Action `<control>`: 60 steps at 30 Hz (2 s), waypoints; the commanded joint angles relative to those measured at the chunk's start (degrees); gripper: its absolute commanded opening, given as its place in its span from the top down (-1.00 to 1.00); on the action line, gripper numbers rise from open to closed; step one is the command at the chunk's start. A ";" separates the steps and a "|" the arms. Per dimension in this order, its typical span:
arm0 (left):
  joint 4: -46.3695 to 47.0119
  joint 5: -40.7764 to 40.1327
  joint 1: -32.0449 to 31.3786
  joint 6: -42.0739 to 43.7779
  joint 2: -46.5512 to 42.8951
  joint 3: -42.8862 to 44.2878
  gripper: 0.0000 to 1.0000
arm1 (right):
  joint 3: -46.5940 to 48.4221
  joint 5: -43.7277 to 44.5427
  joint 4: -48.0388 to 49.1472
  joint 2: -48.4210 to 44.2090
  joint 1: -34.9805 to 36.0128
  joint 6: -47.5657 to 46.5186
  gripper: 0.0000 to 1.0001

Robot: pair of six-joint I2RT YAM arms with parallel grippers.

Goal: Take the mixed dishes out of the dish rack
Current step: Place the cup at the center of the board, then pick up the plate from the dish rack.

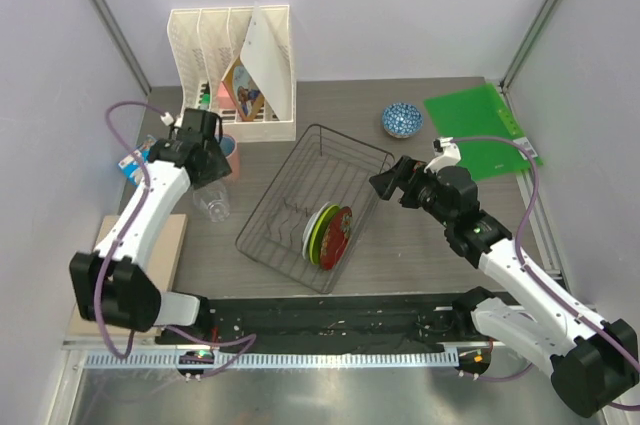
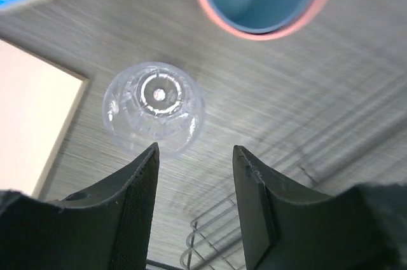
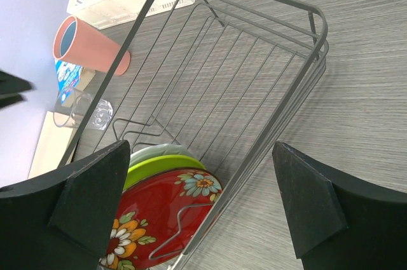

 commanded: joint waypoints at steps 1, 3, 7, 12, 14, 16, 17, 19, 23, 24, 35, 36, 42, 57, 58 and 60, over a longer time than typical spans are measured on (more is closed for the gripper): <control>-0.27 -5.40 -7.50 0.82 -13.10 2.94 -0.01 | 0.81 0.97 0.85 0.97 -0.03 -1.45 -0.99; 1.58 -5.94 -11.83 1.52 -17.25 0.40 0.00 | 0.72 1.75 1.11 1.50 -0.03 -0.84 -0.99; 14.02 4.23 -18.34 1.44 -26.31 -7.95 0.02 | -1.12 3.52 4.61 1.42 -0.11 2.94 -0.99; 21.45 8.57 -25.98 2.58 -30.90 -17.45 0.06 | -6.04 3.52 11.40 -2.09 -0.03 7.26 -0.99; 22.76 7.17 -30.62 3.63 -31.08 -18.94 0.10 | -5.35 -0.15 10.61 -2.27 -0.11 5.94 -0.99; 23.91 4.18 -34.24 4.68 -30.90 -19.48 0.13 | -3.95 -1.93 8.86 -0.87 -0.11 4.36 -0.99; 24.70 3.13 -35.91 4.86 -30.55 -19.48 0.13 | -3.67 -2.11 7.20 -0.35 -0.11 4.09 -1.00; 25.06 -1.16 -41.54 5.48 -28.54 -19.05 0.15 | -3.76 -1.41 6.30 -0.08 -0.11 4.44 -0.99; 25.06 -9.61 -51.02 7.93 -22.83 -15.80 0.21 | -6.39 -0.53 7.70 -1.48 -0.03 5.93 -0.99; 25.14 -11.11 -52.61 8.29 -21.25 -15.27 0.21 | -6.66 -0.44 7.79 -1.66 -0.11 6.11 -0.99; 25.06 -25.53 -63.52 9.26 -5.07 -9.55 0.24 | -7.54 0.00 5.78 -4.47 -0.11 5.23 -0.99; 25.14 -26.32 -63.61 9.35 -4.63 -9.38 0.25 | -7.54 0.00 5.69 -4.73 -0.11 5.15 -0.99; 25.15 -29.05 -63.79 10.05 -1.81 -8.85 0.30 | -8.07 0.09 5.33 -5.09 -0.03 4.44 -0.99; 25.76 -33.08 -67.13 6.62 -0.49 -11.22 0.35 | -8.68 -0.35 6.65 -3.68 -0.11 4.35 -0.99; 25.67 -33.53 -67.48 6.54 -0.66 -11.13 0.32 | -8.86 -0.26 6.65 -3.77 -0.11 4.35 -0.99; 25.67 -34.15 -67.92 6.54 -1.54 -10.78 0.24 | -9.12 -0.09 6.65 -3.85 -0.11 4.44 -0.99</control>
